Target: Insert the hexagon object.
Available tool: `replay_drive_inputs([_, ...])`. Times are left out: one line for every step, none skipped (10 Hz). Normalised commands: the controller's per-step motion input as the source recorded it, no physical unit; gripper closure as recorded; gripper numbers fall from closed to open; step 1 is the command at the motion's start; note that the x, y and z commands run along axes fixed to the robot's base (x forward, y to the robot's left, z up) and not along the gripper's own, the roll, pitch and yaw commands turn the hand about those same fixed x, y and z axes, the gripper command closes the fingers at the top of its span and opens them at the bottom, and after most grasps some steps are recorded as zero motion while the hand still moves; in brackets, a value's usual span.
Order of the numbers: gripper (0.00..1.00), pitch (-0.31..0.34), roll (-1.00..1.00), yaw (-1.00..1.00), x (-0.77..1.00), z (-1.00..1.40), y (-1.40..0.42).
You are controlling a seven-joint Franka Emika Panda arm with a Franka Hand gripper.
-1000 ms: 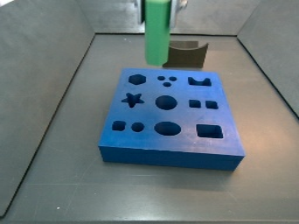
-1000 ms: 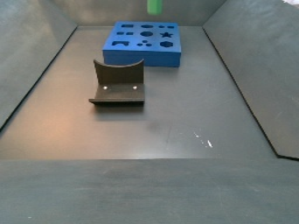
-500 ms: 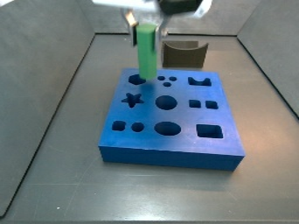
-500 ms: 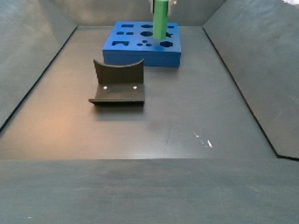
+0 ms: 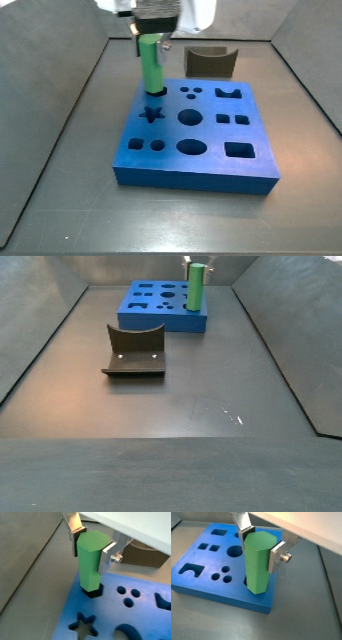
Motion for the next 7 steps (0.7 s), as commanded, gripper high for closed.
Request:
replay_drive_inputs([1.0, -0.027, -0.19, -0.26, 0.05, -0.15, -0.03])
replay_drive_inputs([1.0, 0.0, -0.17, -0.23, 0.26, -0.18, -0.02])
replay_drive_inputs([1.0, 0.0, -0.17, -0.21, 0.3, -0.19, 0.0])
replay_drive_inputs([1.0, 0.0, -0.17, -0.21, 0.28, -0.16, -0.1])
replay_drive_inputs([1.0, 0.0, -0.15, -0.13, 0.21, -0.2, -0.13])
replay_drive_inputs([1.0, 0.0, -0.09, -0.08, 0.0, -0.24, -0.05])
replay_drive_inputs([1.0, -0.001, -0.09, -0.13, -0.15, -0.22, 0.0])
